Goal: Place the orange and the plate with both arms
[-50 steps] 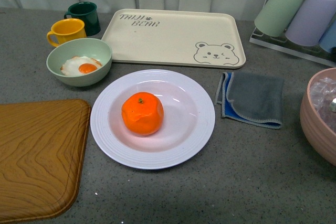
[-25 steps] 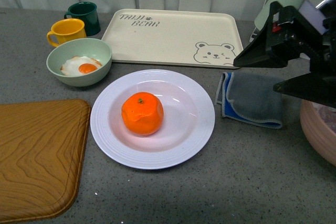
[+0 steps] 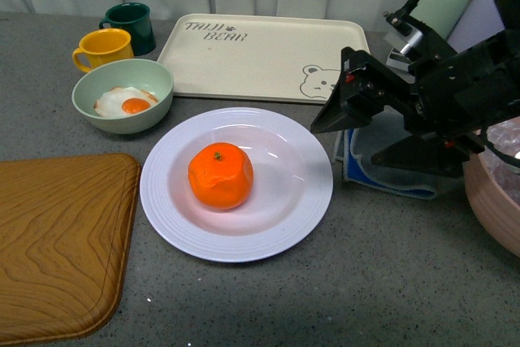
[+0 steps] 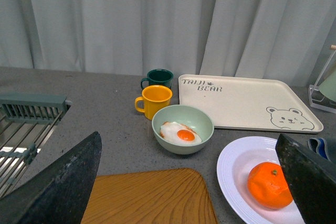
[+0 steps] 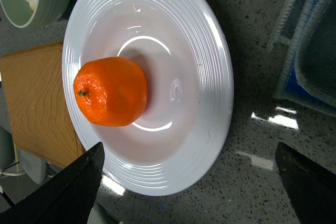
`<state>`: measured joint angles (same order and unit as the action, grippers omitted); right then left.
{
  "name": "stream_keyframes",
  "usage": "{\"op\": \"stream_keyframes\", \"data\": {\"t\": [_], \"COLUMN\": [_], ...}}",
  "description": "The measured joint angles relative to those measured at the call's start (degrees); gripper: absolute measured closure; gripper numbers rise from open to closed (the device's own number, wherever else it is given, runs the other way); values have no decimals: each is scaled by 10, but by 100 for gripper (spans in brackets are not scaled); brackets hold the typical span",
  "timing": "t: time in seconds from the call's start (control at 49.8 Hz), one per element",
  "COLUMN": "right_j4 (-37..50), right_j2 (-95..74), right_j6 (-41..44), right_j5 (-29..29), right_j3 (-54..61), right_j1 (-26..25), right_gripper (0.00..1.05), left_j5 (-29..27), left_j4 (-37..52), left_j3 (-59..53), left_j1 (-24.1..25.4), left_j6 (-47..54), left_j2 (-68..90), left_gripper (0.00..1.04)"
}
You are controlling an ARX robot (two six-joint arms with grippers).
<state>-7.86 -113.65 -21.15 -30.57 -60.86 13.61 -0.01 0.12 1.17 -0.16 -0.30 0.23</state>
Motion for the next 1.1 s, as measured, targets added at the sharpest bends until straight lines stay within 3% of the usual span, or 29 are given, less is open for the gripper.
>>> {"op": "stream_keyframes", "data": {"t": [0.361,0.482,0.662,1.104], "right_j4": [-13,7,69,110], "right_j2": [-73,-96,-121,-158], "right_j6": [-24,-60,-154,-226], "right_j5": [0,-19,-92,-101], "right_j3": [-46,-59,-59,-65], "right_j1": [11,12,10,11], "right_gripper": [9,9,9,9], "left_j5": [0,0,0,0], "left_j4": [0,0,0,0], "left_j3": [0,0,0,0], "left_j1": [0,0,0,0], "left_j6": [0,0,0,0], "left_j2": [0,0,0,0], "left_gripper": [7,7,7,7]}}
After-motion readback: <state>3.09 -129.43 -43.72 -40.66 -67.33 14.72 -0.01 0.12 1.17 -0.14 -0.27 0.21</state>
